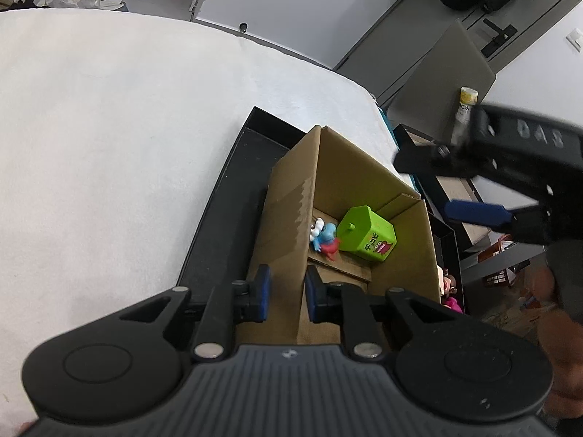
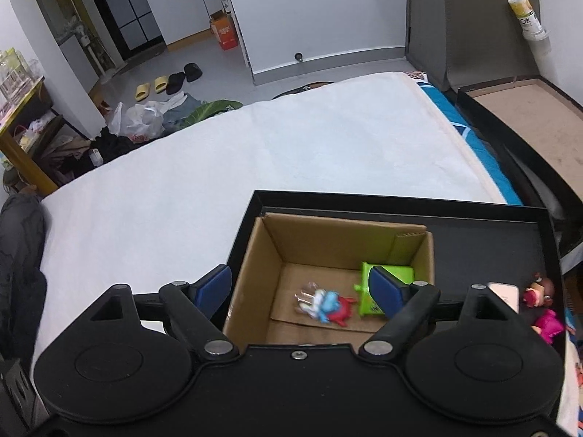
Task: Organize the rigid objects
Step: 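Open the right gripper to release the figurine into the box, then move the right gripper back over the white charger plug on the tray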
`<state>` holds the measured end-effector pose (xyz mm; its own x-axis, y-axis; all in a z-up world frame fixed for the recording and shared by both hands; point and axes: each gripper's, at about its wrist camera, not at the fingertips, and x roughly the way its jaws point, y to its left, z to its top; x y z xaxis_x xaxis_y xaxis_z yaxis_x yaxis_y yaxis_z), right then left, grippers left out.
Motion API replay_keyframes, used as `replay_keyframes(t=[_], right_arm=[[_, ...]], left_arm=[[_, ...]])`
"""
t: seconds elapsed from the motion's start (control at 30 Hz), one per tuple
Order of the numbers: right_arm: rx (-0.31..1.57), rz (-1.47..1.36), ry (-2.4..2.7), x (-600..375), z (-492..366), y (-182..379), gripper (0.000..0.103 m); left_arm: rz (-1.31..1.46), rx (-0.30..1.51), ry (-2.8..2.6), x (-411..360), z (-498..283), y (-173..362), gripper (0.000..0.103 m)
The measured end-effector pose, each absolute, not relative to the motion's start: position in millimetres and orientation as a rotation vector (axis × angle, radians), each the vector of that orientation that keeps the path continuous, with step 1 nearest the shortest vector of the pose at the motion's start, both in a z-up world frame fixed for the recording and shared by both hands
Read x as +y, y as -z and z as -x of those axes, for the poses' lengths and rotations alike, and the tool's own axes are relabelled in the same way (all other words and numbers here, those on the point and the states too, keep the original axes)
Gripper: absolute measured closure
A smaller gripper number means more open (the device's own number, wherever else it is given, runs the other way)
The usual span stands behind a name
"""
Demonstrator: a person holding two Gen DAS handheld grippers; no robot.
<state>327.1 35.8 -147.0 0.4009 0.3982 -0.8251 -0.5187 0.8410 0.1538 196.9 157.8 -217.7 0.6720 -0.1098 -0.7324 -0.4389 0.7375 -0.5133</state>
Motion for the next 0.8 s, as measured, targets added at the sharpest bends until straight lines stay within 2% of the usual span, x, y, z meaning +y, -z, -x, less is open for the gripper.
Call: replay_keyframes(t=[0.8], right_arm=[[0.979,0.197,-0.494,-35.2,-303.5,114.6,0.021]], left_arm=[[0.683,0.827,-0.233,151.4,-194.4,210.7,0.086]])
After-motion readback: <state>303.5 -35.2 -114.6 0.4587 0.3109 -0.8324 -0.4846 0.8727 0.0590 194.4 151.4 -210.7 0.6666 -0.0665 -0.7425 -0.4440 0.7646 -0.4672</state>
